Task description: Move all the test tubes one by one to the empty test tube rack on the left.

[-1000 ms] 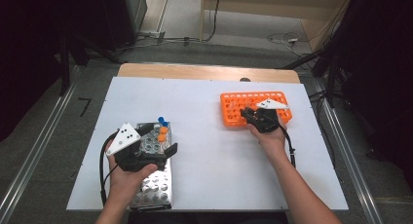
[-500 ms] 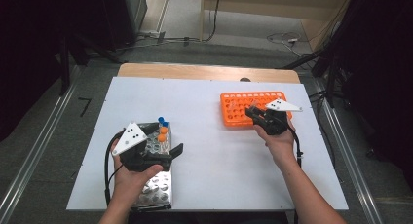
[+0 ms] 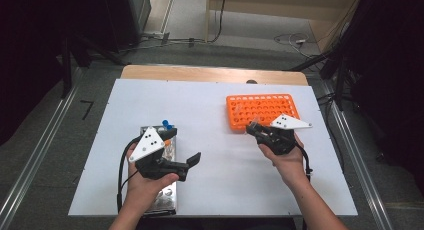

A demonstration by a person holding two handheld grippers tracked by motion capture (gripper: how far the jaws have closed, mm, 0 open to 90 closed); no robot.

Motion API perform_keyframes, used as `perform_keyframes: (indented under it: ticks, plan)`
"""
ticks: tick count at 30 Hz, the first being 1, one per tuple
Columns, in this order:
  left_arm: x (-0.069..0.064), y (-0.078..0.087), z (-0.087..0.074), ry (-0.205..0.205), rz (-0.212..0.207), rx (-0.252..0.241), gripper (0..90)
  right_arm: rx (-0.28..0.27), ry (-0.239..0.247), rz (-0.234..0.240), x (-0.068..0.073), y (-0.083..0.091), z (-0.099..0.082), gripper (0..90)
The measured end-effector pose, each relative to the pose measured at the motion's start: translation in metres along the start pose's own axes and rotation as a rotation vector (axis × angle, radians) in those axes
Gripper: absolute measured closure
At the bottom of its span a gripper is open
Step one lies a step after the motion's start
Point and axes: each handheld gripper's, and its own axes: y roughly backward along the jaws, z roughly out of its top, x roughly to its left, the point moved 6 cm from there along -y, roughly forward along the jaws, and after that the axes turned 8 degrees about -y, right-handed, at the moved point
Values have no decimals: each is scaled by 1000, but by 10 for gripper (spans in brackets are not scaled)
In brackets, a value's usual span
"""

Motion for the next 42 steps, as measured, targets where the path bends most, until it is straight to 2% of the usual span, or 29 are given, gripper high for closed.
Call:
perform_keyframes:
  ticks: [8,10,17,24,31,36,42]
  plan:
    - [-17,-11,-1,-19,-89,21,43,35,35,72,31,10,-17,736]
    - [-21,-13,-2,-24,-126,21,75,44,34,92,39,12,-22,736]
    - [-32,-19,-2,-34,-189,19,175,74,65,152,65,16,-30,736]
    - [-40,-25,-3,-38,-216,18,294,99,120,205,90,12,-35,736]
    - [-46,-30,-5,-50,-245,31,444,112,147,247,109,11,-36,736]
    - [-50,-32,-8,-66,-259,48,542,121,166,274,119,12,-37,736]
    - [-52,-34,-9,-71,-263,51,626,127,177,294,125,13,-36,736]
